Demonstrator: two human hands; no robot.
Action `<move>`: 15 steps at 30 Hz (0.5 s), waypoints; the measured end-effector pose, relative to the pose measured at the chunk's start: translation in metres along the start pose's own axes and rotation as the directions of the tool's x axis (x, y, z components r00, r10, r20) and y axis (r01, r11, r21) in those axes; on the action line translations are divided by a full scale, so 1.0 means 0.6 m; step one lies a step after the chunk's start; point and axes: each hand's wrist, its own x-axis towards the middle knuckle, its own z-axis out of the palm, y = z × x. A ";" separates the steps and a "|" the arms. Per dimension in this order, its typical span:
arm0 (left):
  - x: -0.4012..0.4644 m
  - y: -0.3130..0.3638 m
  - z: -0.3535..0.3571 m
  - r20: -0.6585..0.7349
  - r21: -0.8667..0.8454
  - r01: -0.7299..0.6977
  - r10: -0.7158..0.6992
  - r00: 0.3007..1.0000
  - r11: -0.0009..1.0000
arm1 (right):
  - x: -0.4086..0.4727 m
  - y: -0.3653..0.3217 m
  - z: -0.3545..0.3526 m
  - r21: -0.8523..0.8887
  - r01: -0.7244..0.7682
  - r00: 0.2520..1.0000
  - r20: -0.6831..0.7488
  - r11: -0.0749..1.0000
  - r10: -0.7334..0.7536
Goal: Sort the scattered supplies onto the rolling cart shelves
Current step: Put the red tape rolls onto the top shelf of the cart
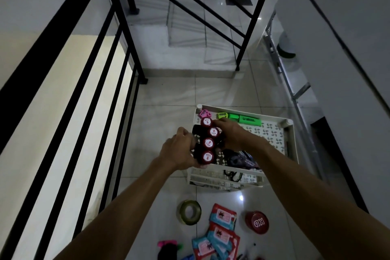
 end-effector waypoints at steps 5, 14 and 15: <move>0.008 -0.001 -0.012 0.073 -0.063 -0.015 0.020 0.997 0.998 | -0.002 0.005 0.003 -0.037 0.017 0.998 -0.053 0.999 -0.019; 0.010 -0.006 -0.021 0.096 -0.181 -0.046 0.064 0.993 0.982 | 0.004 -0.007 0.022 -0.021 0.071 0.984 -0.165 0.997 -0.073; 0.011 -0.007 -0.022 0.094 -0.194 -0.047 0.066 0.993 0.980 | 0.003 -0.008 0.022 -0.019 0.068 0.983 -0.171 0.998 -0.070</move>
